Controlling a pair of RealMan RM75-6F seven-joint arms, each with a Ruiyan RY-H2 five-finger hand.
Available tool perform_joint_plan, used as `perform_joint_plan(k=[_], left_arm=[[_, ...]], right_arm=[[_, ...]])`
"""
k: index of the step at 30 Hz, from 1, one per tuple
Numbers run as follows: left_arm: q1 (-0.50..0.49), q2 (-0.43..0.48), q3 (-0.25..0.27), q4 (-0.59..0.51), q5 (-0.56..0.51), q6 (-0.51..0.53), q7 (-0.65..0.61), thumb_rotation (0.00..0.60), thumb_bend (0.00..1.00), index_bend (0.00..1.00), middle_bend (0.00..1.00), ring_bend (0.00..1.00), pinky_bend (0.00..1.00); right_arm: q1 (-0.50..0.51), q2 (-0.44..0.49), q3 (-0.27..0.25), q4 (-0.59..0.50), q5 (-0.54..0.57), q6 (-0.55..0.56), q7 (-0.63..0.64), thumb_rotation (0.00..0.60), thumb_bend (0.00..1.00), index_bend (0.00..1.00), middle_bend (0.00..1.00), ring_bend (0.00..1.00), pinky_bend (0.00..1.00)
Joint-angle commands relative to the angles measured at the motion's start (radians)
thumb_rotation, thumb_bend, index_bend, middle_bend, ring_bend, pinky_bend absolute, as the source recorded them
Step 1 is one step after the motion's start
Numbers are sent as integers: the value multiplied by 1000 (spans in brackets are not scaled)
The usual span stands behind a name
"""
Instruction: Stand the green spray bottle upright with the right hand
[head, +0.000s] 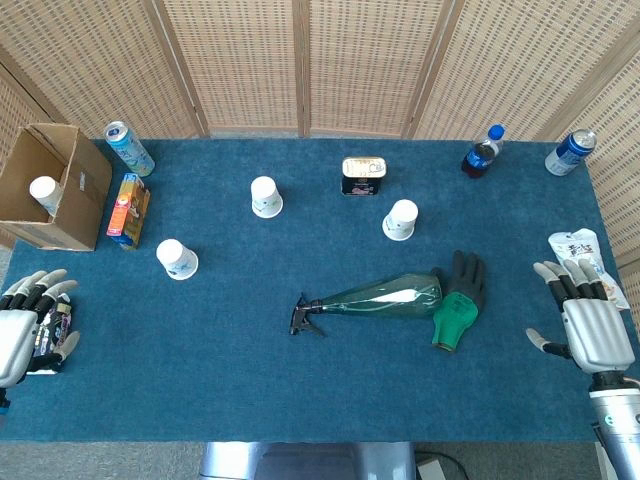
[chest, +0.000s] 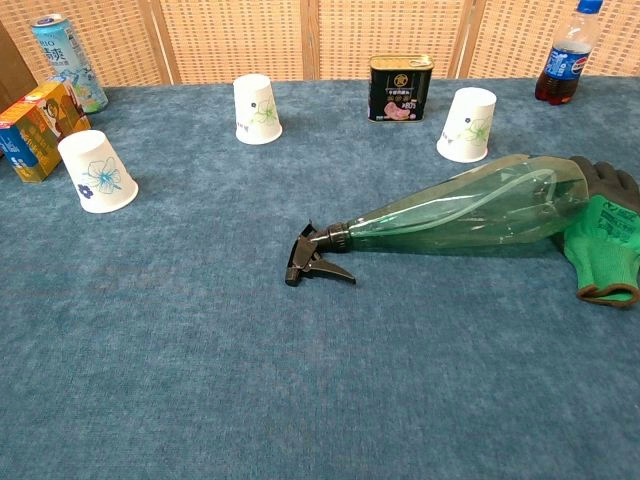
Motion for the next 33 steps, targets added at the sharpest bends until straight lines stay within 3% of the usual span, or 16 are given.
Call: perform_joint_plan(k=[1, 19, 23, 33], left_arm=[[-1, -2, 1, 1, 1, -3, 0, 600, 363, 209, 167, 125, 138], [-6, 3, -1, -6, 14, -7, -8, 600, 362, 211, 167, 124, 138], [-14, 3, 2, 8, 3, -31, -4, 600, 363, 211, 166, 125, 138], [-40, -22, -7, 56, -23, -78, -27, 600, 363, 211, 166, 125, 138]], right_arm=[[1, 0, 0, 0, 1, -2, -1, 600, 239, 113, 135, 0, 12], [2, 1, -5, -19, -54, 17, 53, 600, 238, 109, 129, 0, 12], [37, -5, 3, -67, -83, -15, 72, 600, 237, 106, 128, 0, 12], [163, -55, 43, -168, -69, -155, -20, 600, 235, 102, 127, 0, 12]])
